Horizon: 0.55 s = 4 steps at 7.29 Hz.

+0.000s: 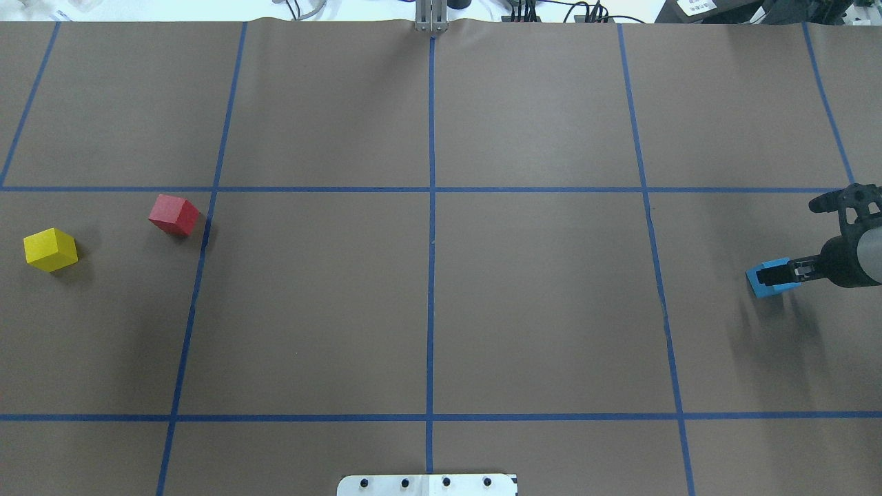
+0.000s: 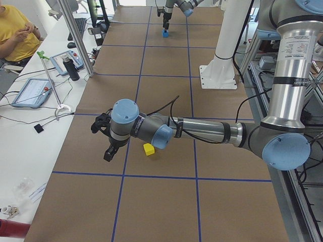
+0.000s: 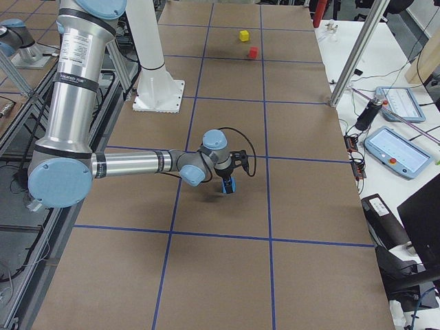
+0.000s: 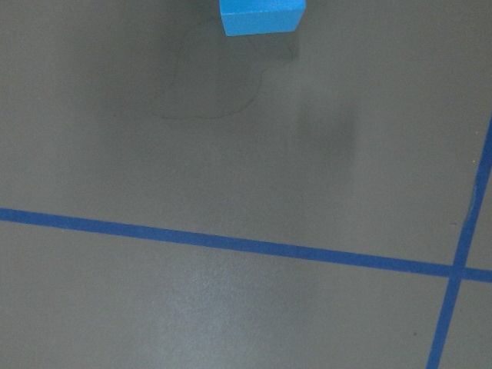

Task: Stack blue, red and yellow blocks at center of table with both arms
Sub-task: 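Reach the right gripper down to the blue cube and grasp it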

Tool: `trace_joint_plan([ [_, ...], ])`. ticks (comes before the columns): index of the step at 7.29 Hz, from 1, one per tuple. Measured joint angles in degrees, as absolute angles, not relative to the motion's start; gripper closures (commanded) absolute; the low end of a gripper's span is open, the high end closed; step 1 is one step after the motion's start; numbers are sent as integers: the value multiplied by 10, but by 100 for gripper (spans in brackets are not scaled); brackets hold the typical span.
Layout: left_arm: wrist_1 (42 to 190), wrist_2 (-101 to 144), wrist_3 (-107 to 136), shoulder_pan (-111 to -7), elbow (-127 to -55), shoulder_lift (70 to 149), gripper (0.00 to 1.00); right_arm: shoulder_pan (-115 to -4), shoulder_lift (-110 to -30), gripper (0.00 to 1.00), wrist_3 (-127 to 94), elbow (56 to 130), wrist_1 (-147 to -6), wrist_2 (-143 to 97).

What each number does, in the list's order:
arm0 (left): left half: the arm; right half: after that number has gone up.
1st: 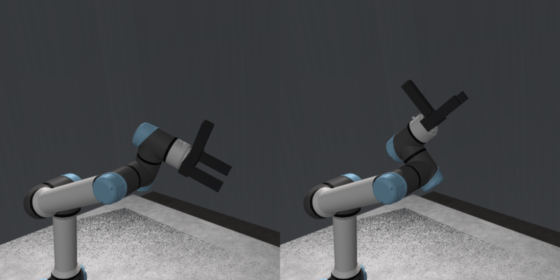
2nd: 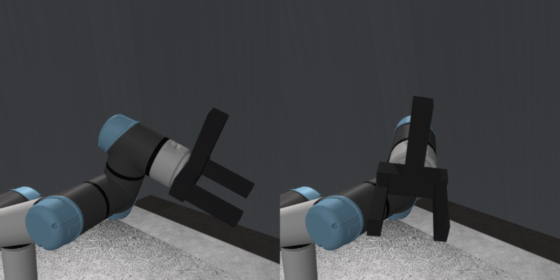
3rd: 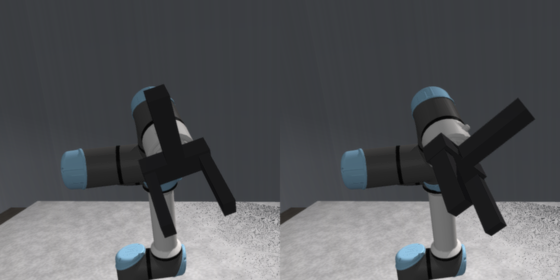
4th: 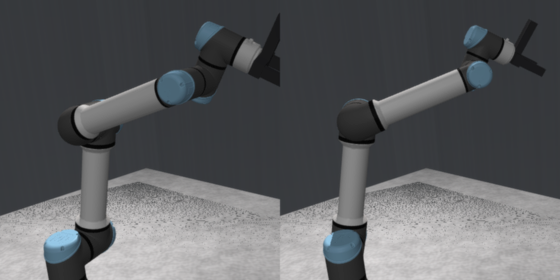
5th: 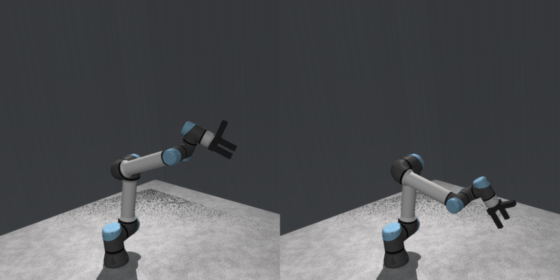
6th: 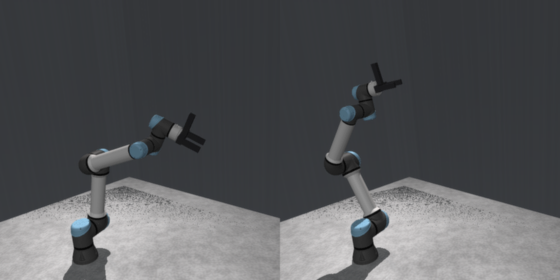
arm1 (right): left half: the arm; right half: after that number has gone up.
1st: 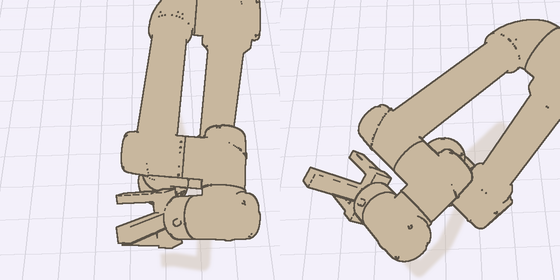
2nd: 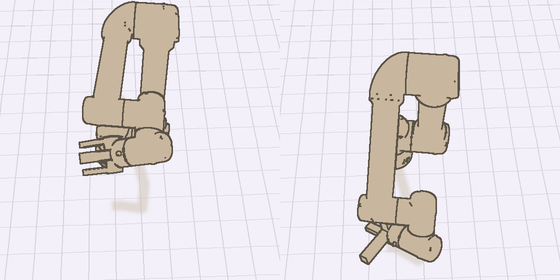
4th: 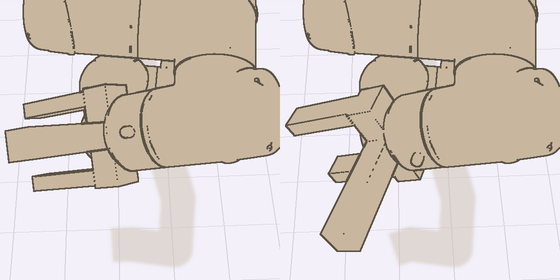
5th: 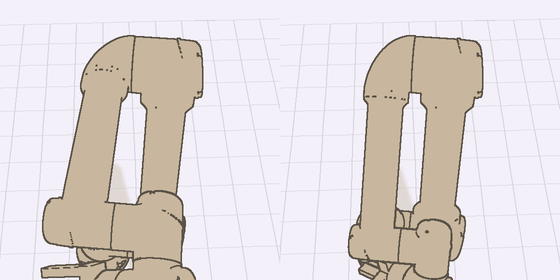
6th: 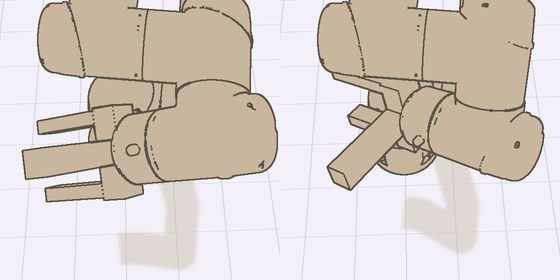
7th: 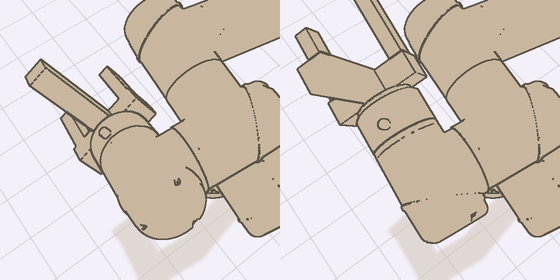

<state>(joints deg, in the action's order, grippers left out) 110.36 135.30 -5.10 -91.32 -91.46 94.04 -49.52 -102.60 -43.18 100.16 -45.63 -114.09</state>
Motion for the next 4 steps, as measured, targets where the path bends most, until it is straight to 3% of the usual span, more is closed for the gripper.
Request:
trace_joint_plan([
  [1, 1108, 1353, -51, -913, -914, 940, 0, -487, -1026, 82, -430, 999, -456, -1134],
  [2, 1111, 1353, -51, -913, -914, 940, 0, -480, -1026, 100, -429, 994, -455, -1130],
  [4, 1114, 1353, -51, -913, -913, 940, 0, -475, -1022, 100, -426, 993, -455, -1128],
])
